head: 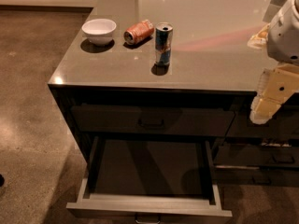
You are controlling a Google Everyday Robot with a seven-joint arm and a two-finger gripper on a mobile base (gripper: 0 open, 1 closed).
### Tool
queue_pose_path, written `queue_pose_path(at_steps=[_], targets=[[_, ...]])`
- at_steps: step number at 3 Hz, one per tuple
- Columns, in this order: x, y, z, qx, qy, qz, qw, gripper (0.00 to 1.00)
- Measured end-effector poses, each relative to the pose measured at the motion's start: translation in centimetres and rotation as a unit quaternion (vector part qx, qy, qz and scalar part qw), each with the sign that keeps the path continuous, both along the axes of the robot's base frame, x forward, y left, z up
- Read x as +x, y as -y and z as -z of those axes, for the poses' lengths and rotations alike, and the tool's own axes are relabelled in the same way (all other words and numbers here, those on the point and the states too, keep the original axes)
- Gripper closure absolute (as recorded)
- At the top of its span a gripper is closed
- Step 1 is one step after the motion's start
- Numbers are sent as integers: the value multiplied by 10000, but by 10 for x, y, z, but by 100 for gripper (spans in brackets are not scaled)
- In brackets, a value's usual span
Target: Close middle drawer
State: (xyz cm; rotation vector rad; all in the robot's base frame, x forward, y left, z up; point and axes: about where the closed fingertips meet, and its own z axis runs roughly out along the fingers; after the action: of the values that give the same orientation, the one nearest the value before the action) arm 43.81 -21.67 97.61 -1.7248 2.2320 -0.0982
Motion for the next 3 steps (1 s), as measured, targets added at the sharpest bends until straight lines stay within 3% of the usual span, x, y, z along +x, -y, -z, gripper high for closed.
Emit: queue_pose_path(at_steps=[1,2,3], targets=[[0,0,0,1,-1,1,10000,0],[-12,3,52,279,-107,148,9994,0],[-42,-7,109,860,-110,249,9959,0]])
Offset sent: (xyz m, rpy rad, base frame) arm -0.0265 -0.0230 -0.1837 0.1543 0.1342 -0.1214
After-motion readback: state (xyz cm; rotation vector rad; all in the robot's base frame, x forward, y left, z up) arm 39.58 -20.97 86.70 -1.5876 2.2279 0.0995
